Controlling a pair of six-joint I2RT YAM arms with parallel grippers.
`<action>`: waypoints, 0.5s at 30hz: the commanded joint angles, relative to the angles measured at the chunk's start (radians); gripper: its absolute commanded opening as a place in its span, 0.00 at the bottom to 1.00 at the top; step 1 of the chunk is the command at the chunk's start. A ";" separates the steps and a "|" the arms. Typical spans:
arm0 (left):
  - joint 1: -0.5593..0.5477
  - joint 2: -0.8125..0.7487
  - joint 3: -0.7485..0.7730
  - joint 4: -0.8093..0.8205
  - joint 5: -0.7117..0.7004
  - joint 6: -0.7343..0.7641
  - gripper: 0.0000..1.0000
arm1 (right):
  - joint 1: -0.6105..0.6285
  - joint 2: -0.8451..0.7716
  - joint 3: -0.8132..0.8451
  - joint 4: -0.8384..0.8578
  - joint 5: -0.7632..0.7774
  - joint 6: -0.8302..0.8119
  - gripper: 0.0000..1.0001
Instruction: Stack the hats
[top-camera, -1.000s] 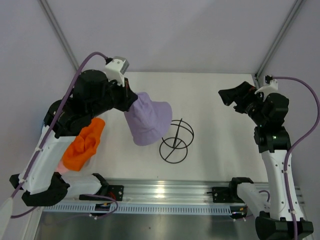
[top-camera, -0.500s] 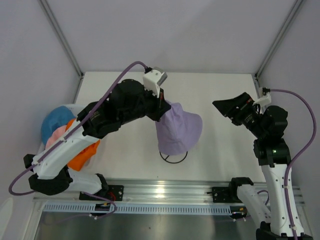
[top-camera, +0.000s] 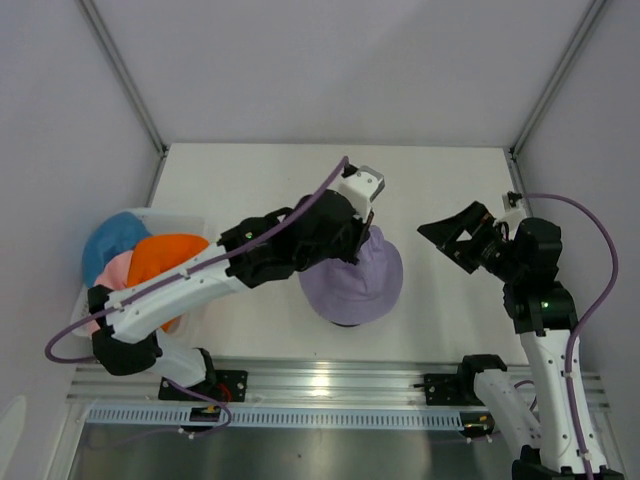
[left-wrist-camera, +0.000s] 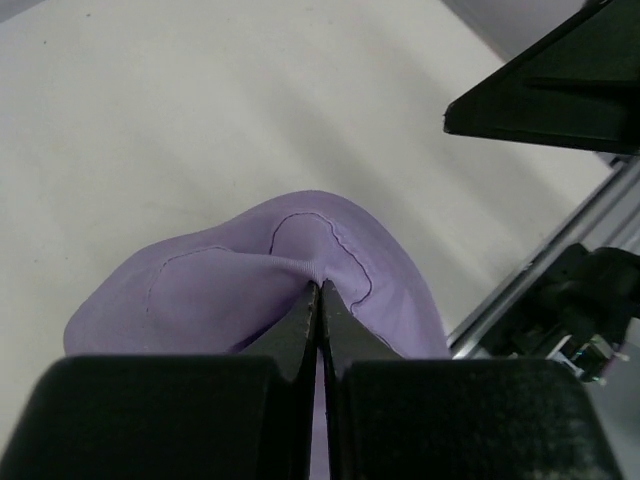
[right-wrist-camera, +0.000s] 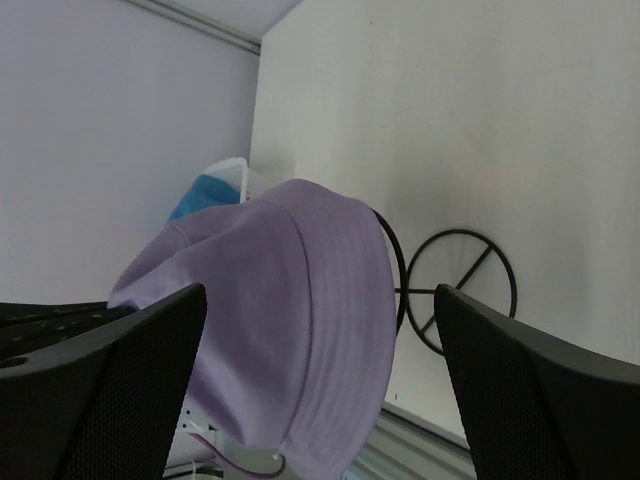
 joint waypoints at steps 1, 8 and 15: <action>-0.027 0.034 -0.026 0.025 -0.144 0.011 0.01 | 0.004 -0.009 -0.016 -0.075 -0.021 -0.033 0.99; -0.031 0.030 -0.136 0.053 -0.091 -0.055 0.01 | 0.007 -0.032 -0.112 -0.023 -0.063 0.013 0.99; -0.040 0.014 -0.225 0.068 -0.072 -0.108 0.04 | 0.030 -0.039 -0.212 0.040 -0.058 0.008 0.99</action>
